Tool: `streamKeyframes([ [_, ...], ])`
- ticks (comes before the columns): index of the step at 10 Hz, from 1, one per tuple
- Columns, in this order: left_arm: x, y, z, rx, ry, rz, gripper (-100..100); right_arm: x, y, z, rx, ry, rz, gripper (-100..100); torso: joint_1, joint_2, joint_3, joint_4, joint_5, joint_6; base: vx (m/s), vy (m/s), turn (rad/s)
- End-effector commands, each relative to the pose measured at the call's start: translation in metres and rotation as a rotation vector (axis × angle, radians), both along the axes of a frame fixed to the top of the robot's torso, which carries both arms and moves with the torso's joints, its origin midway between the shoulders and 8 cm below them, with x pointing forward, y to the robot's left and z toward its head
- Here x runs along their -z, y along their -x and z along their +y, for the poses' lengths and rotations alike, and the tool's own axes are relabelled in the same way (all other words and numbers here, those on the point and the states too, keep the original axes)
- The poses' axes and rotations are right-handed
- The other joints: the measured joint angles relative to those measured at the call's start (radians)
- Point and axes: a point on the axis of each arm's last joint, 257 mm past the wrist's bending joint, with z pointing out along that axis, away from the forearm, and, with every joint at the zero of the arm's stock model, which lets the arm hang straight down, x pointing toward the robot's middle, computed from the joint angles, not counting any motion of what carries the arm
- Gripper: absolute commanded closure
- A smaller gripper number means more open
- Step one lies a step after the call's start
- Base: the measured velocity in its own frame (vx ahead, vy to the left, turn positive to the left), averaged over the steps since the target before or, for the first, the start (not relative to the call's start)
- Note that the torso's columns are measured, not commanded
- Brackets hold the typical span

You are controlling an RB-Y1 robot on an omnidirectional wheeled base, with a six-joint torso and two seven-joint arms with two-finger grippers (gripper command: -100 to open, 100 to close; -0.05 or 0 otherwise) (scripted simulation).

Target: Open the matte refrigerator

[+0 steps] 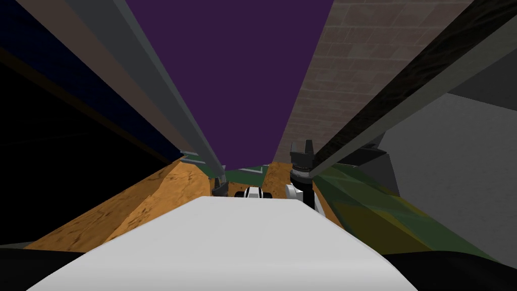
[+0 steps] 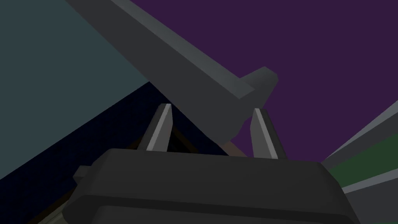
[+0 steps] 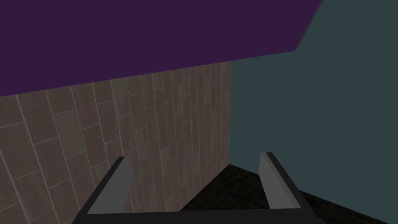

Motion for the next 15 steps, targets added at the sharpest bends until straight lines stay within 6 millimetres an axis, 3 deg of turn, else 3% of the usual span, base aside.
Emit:
streamKeyframes([
  [1, 0.0, 0.013, 0.012, -0.056, 0.001, -0.001, 100, 0.0, 0.0, 0.0, 0.0, 0.0, 0.0, 0, 0.003, 0.0, 0.001, -0.001, 0.001, 0.0, -0.008, -0.154, 0.101],
  [6, -0.003, 0.027, 0.022, -0.11, 0.002, -0.016, 100, 0.0, 0.0, 0.0, 0.0, 0.0, 0.0, 0, 0.004, -0.001, -0.001, 0.0, -0.001, 0.001, -0.038, -0.154, 0.079],
  [10, -0.008, 0.048, 0.037, -0.193, 0.0, -0.037, 100, 0.0, 0.0, 0.0, 0.0, 0.0, 0.0, 0, -0.007, -0.001, -0.001, -0.001, -0.002, 0.0, -0.01, -0.139, 0.088],
  [13, -0.013, 0.07, 0.051, -0.277, -0.003, -0.056, 100, 0.0, 0.0, 0.0, 0.0, 0.0, 0.0, 0, -0.003, 0.001, 0.0, -0.001, -0.002, -0.001, -0.054, -0.175, 0.081],
  [14, -0.004, 0.065, 0.049, -0.259, 0.001, -0.018, 100, 0.0, 0.0, 0.0, 0.0, 0.0, 0.0, 0, -0.003, 0.0, -0.001, -0.001, -0.003, -0.001, -0.024, -0.104, 0.043],
  [15, -0.002, 0.072, 0.065, -0.314, -0.001, -0.009, 100, 0.0, 0.0, 0.0, 0.0, 0.0, 0.0, 0, 0.005, -0.004, -0.004, -0.001, -0.001, 0.001, 0.008, -0.209, 0.212],
])
